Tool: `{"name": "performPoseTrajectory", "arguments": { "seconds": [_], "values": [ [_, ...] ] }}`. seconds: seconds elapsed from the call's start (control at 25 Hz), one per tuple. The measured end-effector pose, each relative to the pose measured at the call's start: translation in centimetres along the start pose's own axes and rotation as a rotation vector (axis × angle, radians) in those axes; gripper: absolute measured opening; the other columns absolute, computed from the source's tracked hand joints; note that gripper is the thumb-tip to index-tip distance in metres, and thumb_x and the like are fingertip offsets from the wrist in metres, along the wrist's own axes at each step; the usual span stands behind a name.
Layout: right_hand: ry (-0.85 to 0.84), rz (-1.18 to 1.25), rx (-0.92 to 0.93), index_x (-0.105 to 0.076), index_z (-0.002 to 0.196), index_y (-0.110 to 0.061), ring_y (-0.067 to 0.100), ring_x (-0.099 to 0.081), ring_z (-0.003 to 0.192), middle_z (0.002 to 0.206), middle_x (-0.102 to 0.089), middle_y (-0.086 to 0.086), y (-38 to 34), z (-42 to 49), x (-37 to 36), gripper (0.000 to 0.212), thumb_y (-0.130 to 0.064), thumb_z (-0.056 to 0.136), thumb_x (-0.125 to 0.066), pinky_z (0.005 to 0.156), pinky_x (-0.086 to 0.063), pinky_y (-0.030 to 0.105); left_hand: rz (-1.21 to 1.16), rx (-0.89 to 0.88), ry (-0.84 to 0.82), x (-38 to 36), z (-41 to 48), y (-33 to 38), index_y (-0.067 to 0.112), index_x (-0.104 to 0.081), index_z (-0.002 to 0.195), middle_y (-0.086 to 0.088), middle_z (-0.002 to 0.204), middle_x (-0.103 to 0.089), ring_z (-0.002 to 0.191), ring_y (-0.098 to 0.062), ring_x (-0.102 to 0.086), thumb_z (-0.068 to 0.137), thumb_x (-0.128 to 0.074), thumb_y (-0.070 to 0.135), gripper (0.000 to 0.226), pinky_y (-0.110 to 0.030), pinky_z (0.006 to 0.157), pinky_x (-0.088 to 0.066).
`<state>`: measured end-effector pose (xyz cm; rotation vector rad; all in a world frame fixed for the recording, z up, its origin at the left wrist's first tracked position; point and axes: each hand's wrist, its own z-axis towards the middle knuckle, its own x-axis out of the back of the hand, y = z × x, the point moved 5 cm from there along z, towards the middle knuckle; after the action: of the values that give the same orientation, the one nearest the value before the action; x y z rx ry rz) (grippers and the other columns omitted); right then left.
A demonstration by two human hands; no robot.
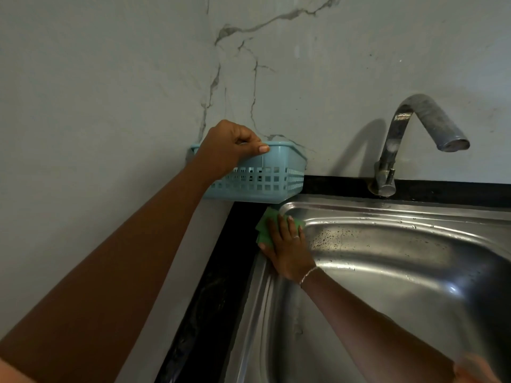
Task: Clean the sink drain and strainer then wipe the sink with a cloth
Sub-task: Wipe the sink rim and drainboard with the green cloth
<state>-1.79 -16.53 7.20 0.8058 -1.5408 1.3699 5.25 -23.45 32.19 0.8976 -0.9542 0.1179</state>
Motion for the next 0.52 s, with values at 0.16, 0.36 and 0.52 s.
{"name": "performPoseTrajectory", "arguments": {
  "seconds": [0.16,0.36,0.52],
  "values": [
    [-0.009,-0.038,-0.099,-0.002,0.148,-0.014,0.034,0.003,0.145,0.157,0.000,0.017,0.9,4.6,1.2,0.070,-0.052,0.095,-0.026,0.118,0.001,0.050,-0.005,-0.022,0.007,-0.1,0.0,-0.3,0.000,-0.071,0.087,0.008,0.059,-0.055,0.045,0.011,-0.050,0.082,-0.067,0.017,0.018,0.000,0.047,-0.035],
    [-0.055,-0.078,-0.160,-0.002,0.148,-0.016,0.035,0.008,0.145,0.157,0.004,0.019,0.8,4.8,0.7,0.074,-0.060,0.092,-0.021,0.117,0.005,0.051,0.002,-0.040,0.016,-0.4,-0.6,-0.2,-0.006,-0.070,0.082,0.008,0.055,-0.049,0.042,0.010,-0.045,0.080,-0.068,0.016,0.022,-0.006,0.049,-0.032],
    [-0.079,-0.046,-0.105,-0.004,0.148,-0.017,0.034,0.007,0.145,0.157,0.006,0.019,-0.7,1.4,0.2,0.077,-0.063,0.089,-0.025,0.118,0.003,0.050,0.024,-0.064,-0.002,-0.4,-1.0,0.1,-0.008,-0.070,0.082,0.002,0.055,-0.051,0.040,0.012,-0.044,0.081,-0.068,0.018,0.026,-0.005,0.048,-0.030]
  ]
}}
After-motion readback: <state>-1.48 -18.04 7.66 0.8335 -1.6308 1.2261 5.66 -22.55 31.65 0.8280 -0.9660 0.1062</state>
